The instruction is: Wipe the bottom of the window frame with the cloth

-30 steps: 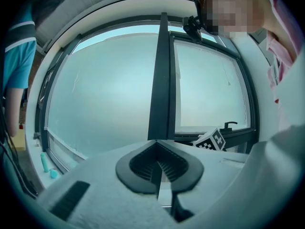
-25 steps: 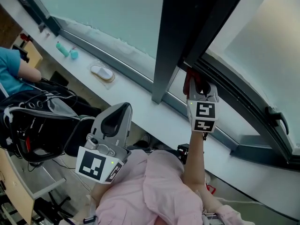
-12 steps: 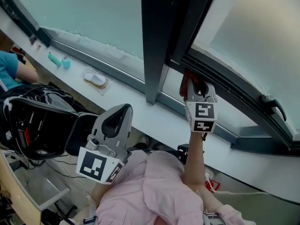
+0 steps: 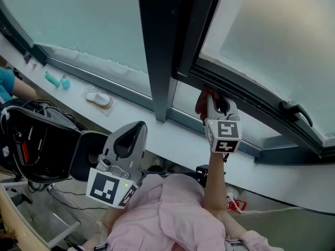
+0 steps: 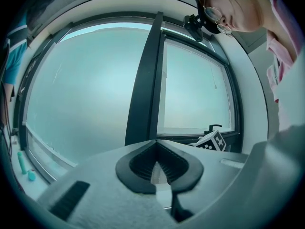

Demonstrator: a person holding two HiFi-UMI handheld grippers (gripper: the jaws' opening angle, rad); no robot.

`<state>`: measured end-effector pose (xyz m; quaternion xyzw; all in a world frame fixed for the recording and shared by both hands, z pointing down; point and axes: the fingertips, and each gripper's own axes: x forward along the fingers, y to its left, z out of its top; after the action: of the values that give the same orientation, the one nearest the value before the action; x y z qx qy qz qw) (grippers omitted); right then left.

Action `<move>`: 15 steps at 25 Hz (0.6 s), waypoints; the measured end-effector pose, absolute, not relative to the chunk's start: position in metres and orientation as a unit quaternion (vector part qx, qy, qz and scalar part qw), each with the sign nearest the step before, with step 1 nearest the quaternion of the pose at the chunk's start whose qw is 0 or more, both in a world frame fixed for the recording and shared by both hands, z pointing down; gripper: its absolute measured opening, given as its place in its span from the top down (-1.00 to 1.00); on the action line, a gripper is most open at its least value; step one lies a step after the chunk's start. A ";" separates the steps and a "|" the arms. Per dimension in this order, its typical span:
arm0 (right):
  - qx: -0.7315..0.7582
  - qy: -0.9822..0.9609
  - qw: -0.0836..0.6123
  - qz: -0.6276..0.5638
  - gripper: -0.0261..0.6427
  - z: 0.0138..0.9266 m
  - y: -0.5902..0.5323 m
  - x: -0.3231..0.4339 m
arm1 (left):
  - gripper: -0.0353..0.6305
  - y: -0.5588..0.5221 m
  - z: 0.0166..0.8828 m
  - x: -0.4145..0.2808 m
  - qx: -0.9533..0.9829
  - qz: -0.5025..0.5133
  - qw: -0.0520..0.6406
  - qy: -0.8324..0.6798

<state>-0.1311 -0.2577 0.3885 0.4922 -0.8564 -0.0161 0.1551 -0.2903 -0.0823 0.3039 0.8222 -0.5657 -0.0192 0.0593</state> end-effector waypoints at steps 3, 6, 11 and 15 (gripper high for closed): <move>0.498 -0.853 0.155 -0.014 0.77 0.391 -0.257 -0.117 | 0.90 -0.084 0.308 -0.281 0.826 -0.021 0.062 -0.560; 0.501 -0.851 0.157 -0.014 0.77 0.394 -0.256 -0.106 | 0.90 -0.087 0.313 -0.276 0.827 -0.023 0.067 -0.558; 0.508 -0.846 0.161 -0.017 0.77 0.395 -0.256 -0.091 | 0.90 -0.094 0.315 -0.262 0.835 -0.028 0.067 -0.545; 0.515 -0.840 0.168 -0.019 0.77 0.395 -0.253 -0.080 | 0.90 -0.097 0.314 -0.253 0.842 -0.031 0.070 -0.533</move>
<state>-0.0797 -0.2535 0.3947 0.5153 -0.8402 -0.0193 0.1676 -0.2532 -0.0972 0.3144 0.8423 -0.5335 -0.0311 0.0704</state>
